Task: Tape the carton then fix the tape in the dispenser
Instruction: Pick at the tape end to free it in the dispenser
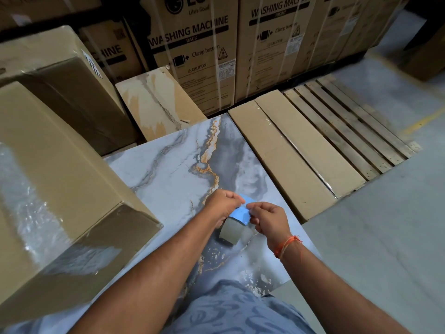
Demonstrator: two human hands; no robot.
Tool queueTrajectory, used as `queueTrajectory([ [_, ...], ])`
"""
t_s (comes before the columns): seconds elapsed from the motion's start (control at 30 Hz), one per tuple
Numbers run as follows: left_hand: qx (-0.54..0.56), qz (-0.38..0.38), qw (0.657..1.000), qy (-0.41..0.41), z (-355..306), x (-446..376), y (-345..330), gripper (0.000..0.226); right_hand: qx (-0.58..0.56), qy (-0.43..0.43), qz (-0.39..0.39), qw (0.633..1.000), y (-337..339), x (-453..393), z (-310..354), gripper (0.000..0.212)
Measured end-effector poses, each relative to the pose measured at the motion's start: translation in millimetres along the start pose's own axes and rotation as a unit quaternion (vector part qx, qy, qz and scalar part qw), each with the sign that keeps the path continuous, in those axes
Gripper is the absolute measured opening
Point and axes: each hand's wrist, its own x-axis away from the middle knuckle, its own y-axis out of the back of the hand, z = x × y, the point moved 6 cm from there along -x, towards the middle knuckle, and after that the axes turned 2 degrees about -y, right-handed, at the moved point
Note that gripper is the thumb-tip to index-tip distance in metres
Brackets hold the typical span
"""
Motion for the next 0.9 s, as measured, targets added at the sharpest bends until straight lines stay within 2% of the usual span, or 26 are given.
queueTrajectory([
  [0.13,-0.04,-0.009,0.999,-0.03,-1,8,13,0.022,0.005,0.007,0.001,1.0,-4,10,-6,0.021],
  [0.27,-0.101,-0.051,0.991,-0.076,0,20,35,0.021,-0.015,0.027,0.001,1.0,-9,18,-8,0.025],
  [0.63,-0.15,-0.127,0.967,-0.16,18,52,67,0.016,0.003,0.089,0.059,0.994,-32,21,-10,0.026],
  [0.9,-0.108,-0.153,0.966,-0.179,34,65,73,0.018,-0.034,0.063,0.113,0.991,-63,28,-32,0.017],
])
